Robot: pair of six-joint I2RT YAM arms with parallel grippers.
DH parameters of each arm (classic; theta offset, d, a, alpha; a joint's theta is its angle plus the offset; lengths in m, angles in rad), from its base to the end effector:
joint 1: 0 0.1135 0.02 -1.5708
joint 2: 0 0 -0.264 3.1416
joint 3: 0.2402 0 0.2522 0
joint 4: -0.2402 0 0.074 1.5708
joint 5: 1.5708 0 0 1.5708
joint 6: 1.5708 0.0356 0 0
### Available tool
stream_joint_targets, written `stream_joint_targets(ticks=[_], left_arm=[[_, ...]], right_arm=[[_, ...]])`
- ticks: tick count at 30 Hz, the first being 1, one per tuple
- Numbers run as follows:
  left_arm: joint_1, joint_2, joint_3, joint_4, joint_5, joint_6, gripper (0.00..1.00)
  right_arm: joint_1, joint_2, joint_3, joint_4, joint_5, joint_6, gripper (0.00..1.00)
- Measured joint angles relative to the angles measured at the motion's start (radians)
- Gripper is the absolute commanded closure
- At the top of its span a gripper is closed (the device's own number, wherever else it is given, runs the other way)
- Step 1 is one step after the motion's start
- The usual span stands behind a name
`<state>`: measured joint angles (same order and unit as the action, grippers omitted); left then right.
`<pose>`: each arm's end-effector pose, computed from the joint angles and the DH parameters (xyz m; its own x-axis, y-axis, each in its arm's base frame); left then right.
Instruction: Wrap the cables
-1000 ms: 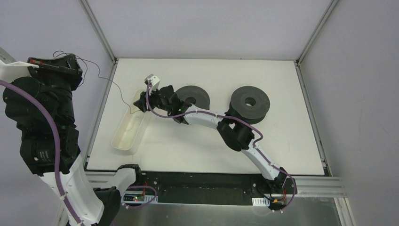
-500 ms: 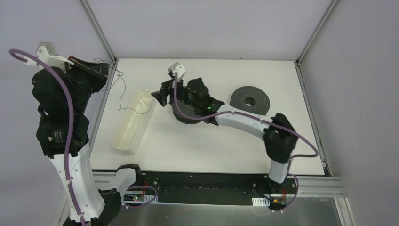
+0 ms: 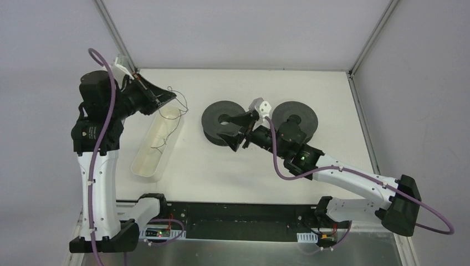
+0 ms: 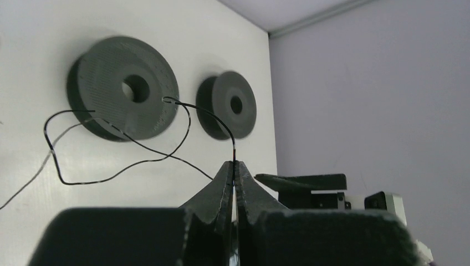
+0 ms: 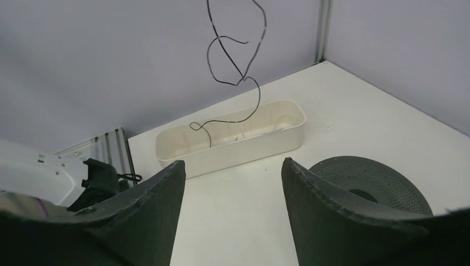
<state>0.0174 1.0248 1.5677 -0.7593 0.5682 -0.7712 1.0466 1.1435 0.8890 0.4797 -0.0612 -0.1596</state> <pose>0.1635 -0.0163 0.4947 -0.5100 -0.5964 -0.6198 0.2167 0.6083 -0.7636 0.1330 0.2344 0.3746 0.2524 0.1197 -0.9602 -0.8648 0.4730 -0.1684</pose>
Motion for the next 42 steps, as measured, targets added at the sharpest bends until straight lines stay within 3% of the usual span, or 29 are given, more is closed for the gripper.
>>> stream_joint_targets(ticks=[5, 11, 20, 32, 39, 42], left_arm=[[-0.233, 0.013, -0.016, 0.029, 0.006, -0.005, 1.00], [-0.359, 0.056, 0.005, 0.056, -0.013, -0.033, 1.00], [-0.396, 0.077, 0.062, 0.156, -0.039, -0.114, 1.00], [-0.410, 0.112, 0.098, 0.203, -0.046, -0.153, 1.00], [-0.410, 0.108, 0.098, 0.203, -0.050, -0.157, 1.00], [-0.410, 0.102, 0.098, 0.204, -0.050, -0.158, 1.00]], right_arm=[[0.032, -0.024, -0.047, -0.002, 0.002, 0.001, 0.34], [0.068, 0.027, -0.183, 0.134, 0.030, 0.002, 0.31], [0.089, 0.286, -0.235, 0.451, 0.141, 0.028, 0.28], [0.090, 0.633, -0.002, 0.838, 0.216, 0.132, 0.25], [0.090, 0.730, 0.109, 0.941, 0.414, 0.196, 0.32], [0.090, 0.757, 0.143, 0.953, 0.497, 0.201, 0.42]])
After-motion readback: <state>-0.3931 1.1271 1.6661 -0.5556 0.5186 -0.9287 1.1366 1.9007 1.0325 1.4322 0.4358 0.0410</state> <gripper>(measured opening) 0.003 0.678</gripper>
